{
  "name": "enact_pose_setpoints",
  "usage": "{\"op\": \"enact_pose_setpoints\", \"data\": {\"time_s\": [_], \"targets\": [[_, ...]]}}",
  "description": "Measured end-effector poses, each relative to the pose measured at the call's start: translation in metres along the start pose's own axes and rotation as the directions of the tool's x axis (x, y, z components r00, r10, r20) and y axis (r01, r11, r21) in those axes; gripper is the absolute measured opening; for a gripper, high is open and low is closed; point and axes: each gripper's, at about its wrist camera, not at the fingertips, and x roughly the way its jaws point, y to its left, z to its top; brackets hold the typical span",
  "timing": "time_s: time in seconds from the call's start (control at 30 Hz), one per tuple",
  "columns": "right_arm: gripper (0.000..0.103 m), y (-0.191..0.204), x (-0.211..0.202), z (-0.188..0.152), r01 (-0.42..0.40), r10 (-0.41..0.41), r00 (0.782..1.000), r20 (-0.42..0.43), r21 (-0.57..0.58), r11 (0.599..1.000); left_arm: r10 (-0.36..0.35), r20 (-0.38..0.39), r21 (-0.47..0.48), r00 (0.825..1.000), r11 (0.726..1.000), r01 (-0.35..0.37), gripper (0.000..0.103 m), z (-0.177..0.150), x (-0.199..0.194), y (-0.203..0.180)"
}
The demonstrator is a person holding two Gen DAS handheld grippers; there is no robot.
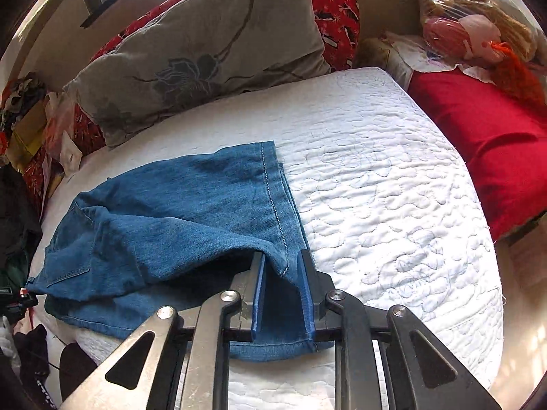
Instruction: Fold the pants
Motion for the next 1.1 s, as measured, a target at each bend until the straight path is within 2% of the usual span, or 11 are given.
{"op": "enact_pose_setpoints", "data": {"time_s": [0.1, 0.17, 0.23, 0.4, 0.6, 0.63, 0.67, 0.7, 0.77, 0.93, 1.1], "targets": [[0.040, -0.010, -0.020, -0.005, -0.106, 0.104, 0.994, 0.023, 0.119, 0.987, -0.044, 0.030, -0.036, 0.999, 0.998, 0.045, 0.033, -0.013, -0.018, 0.008], [0.054, -0.014, -0.020, -0.010, -0.196, 0.195, 0.980, 0.026, 0.229, 0.954, -0.087, 0.047, -0.058, 0.995, 0.994, 0.089, 0.058, -0.019, -0.021, 0.004], [0.057, -0.016, -0.008, -0.019, -0.265, 0.277, 0.961, 0.011, 0.332, 0.905, -0.140, 0.056, -0.074, 0.989, 0.987, 0.144, 0.063, -0.023, -0.015, -0.006], [0.057, -0.012, 0.032, -0.032, -0.324, 0.372, 0.928, 0.007, 0.503, 0.801, -0.187, -0.027, -0.114, 0.982, 0.976, 0.183, 0.063, -0.022, 0.023, -0.025], [0.056, -0.015, 0.079, -0.025, -0.331, 0.391, 0.919, 0.054, 0.645, 0.689, -0.082, -0.014, -0.100, 0.997, 0.992, 0.080, 0.063, -0.011, 0.051, -0.041], [0.043, -0.016, 0.084, -0.022, -0.339, 0.394, 0.917, 0.064, 0.645, 0.685, -0.055, -0.013, -0.092, 0.998, 0.994, 0.053, 0.063, -0.007, 0.056, -0.044], [0.011, -0.016, 0.089, -0.018, -0.342, 0.395, 0.917, 0.063, 0.636, 0.691, -0.016, -0.013, -0.077, 1.000, 0.997, 0.015, 0.062, -0.003, 0.061, -0.047], [0.003, -0.017, 0.089, -0.016, -0.339, 0.391, 0.918, 0.061, 0.630, 0.699, 0.026, -0.014, -0.059, 1.000, 0.998, -0.026, 0.062, 0.002, 0.064, -0.049], [0.002, -0.018, 0.076, -0.015, -0.383, 0.408, 0.906, 0.110, 0.623, 0.683, 0.061, -0.039, -0.050, 0.997, 0.997, -0.063, 0.043, 0.006, 0.066, -0.050], [0.002, -0.013, 0.024, -0.035, -0.478, 0.473, 0.866, 0.163, 0.547, 0.687, -0.008, -0.065, -0.080, 0.998, 0.997, 0.003, 0.034, -0.001, 0.044, -0.029], [0.003, -0.031, 0.045, -0.072, -0.348, 0.396, 0.917, 0.054, 0.594, 0.725, 0.048, -0.138, -0.143, 0.989, 0.987, -0.068, 0.034, -0.008, 0.063, 0.011]]}}
